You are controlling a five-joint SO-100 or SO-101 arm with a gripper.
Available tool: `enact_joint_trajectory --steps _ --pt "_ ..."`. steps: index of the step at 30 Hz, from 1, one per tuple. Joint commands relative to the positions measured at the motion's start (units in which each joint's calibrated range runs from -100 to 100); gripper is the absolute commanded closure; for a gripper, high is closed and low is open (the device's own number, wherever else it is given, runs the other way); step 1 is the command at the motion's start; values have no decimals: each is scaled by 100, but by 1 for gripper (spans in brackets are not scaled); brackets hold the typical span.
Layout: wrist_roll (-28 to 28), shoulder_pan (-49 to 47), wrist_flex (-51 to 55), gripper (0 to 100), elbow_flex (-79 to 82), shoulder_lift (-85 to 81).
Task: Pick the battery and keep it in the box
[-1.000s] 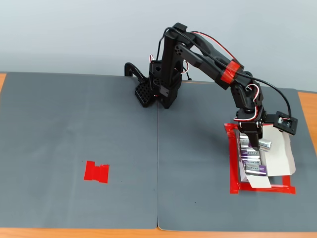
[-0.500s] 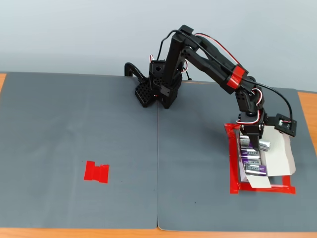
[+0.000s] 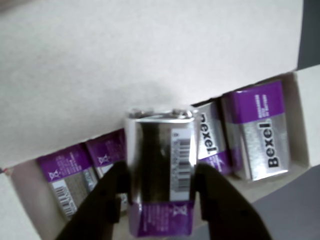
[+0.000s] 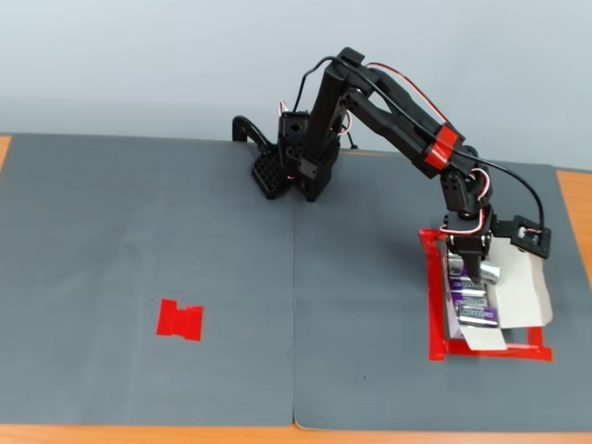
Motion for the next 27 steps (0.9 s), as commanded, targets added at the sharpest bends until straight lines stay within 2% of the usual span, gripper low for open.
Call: enact_joint_trajectory --steps 1,4,8,11,20,27 --pt "23 35 -23 97 -293 -98" --pt "8 35 -23 93 -293 -98" --pt "-18 43 -14 79 -293 -98" --pt "-3 43 -49 76 -293 -149" --pt "-18 147 -23 77 -365 -234" --pt "-24 520 -14 97 -302 -963"
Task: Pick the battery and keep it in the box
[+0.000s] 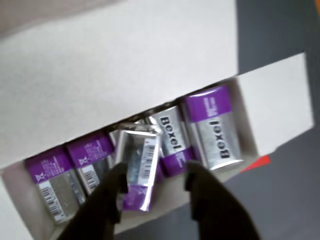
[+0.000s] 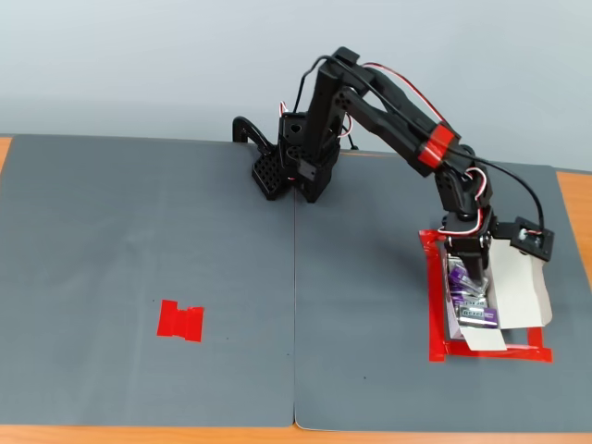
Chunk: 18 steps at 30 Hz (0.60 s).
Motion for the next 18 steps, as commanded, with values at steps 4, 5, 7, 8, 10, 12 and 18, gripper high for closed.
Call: enact_joint_trajectory --steps 4,5,7,8,10,12,18 --pt "-29 628 -5 98 -275 -962" --pt "-29 740 -5 98 -275 -1081" --pt "-29 979 -5 98 -275 -1352" --pt "-29 1113 3 98 -257 -1496" --pt "-34 1352 30 98 -130 -1810" --pt "-34 1591 30 98 87 -2149" --pt "-34 2366 30 98 1208 -3395"
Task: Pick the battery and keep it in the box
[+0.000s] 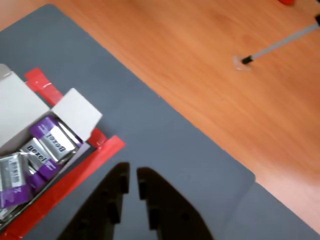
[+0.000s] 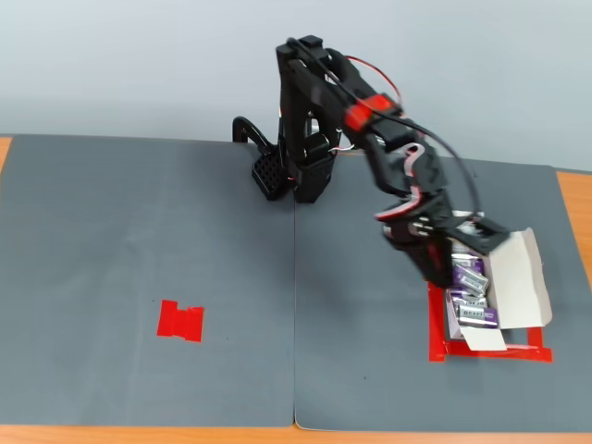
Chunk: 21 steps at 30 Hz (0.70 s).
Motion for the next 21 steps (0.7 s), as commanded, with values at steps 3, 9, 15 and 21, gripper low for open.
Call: enact_joint_trajectory --steps 3,9,15,21 --pt "-15 743 12 98 989 -1423" --pt "-15 1631 12 98 2291 -2822" --pt "-15 2295 -49 98 3476 -3924" --pt "-301 2638 -66 98 4453 -4865"
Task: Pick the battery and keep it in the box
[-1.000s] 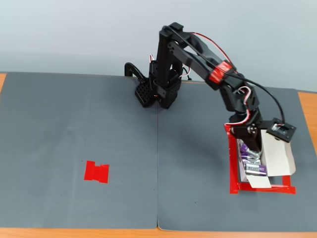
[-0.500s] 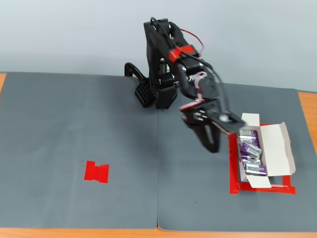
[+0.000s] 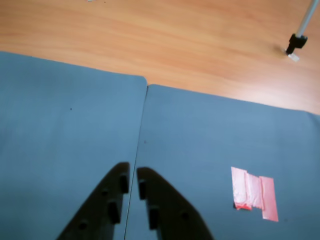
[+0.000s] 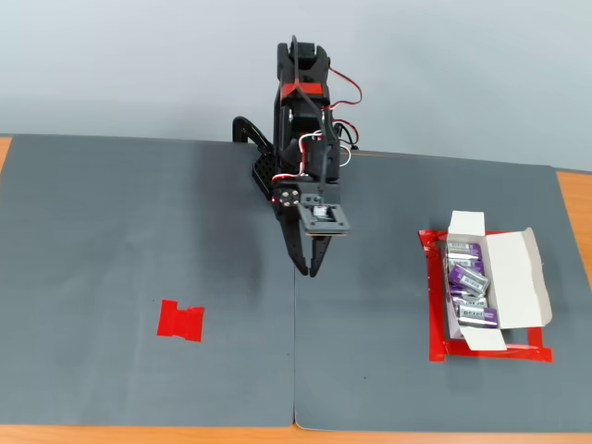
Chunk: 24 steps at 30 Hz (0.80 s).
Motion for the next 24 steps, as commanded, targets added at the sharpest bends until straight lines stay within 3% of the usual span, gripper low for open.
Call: enact_joint_trajectory --steps 1,12,19,24 --pt "-192 162 -66 98 368 -616" --pt "-203 214 3 98 2349 -2761" --pt "-239 252 64 98 2874 -2787" --pt "-250 147 1297 98 2865 -2804"
